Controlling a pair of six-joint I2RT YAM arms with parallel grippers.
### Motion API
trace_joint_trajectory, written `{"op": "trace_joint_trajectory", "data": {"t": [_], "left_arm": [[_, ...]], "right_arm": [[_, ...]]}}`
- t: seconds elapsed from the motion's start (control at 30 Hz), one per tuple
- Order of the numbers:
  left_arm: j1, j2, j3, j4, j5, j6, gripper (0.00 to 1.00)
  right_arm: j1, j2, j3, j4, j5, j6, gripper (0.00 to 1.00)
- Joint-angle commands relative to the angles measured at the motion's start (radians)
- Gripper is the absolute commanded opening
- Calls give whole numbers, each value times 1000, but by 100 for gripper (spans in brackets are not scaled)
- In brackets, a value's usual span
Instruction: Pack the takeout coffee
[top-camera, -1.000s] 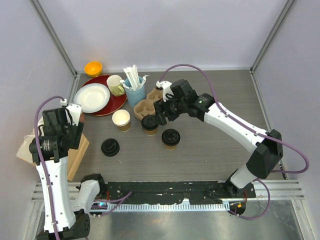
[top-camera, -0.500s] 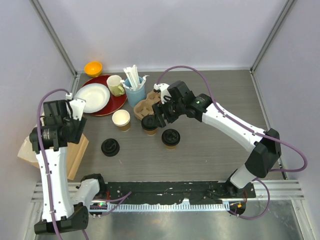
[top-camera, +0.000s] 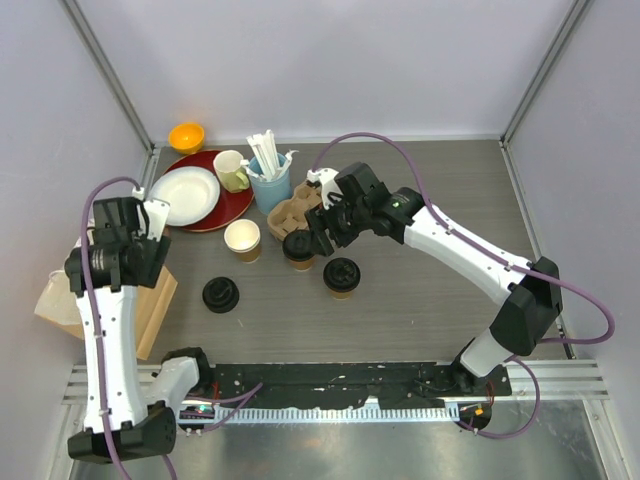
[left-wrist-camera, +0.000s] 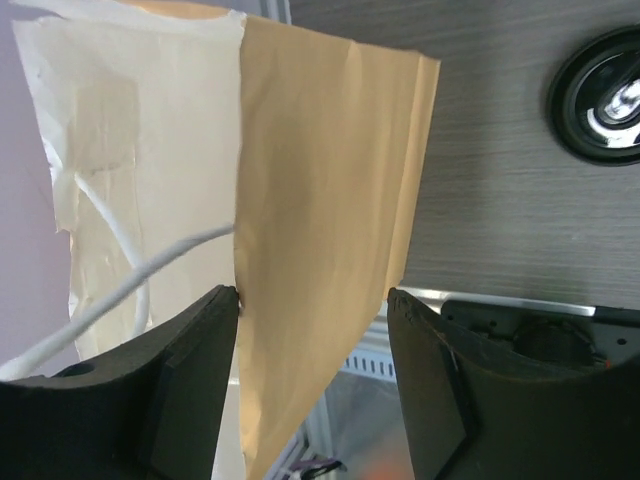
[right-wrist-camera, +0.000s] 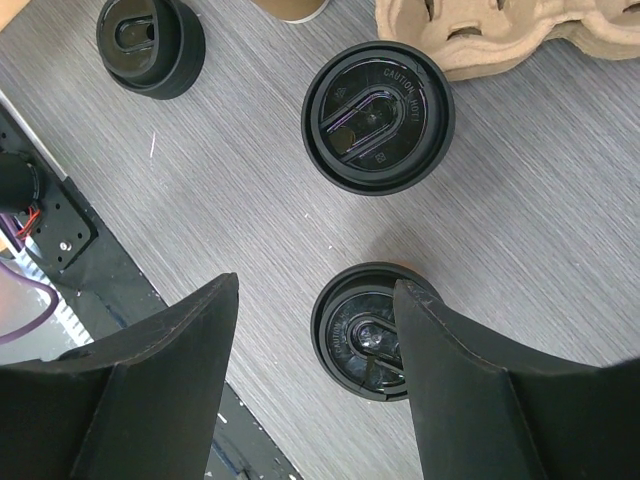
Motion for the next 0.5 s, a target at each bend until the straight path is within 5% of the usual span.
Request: {"op": "trace_joint_trajectory", "data": {"t": [0.0, 0.23, 0.33, 0.37, 0.4, 0.47], "left_arm": [[1, 10, -44, 75, -161, 35, 66], [3, 30, -92, 101, -149, 53, 63], [3, 38, -80, 80, -85, 61, 36], [3, 41, -64, 45, -59, 61, 12], [3, 44, -46, 28, -39, 59, 0], [1, 48, 23, -30, 3, 45, 0]], "right_arm": [[6, 7, 51, 4, 9, -32, 69], [6, 12, 42, 0, 0, -40, 69], [6, 7, 34, -1, 3, -38, 69], [6, 5, 31, -1, 3, -38, 69], [6, 1, 29, -1, 6, -38, 68], [6, -2, 23, -1, 8, -35, 68]]}}
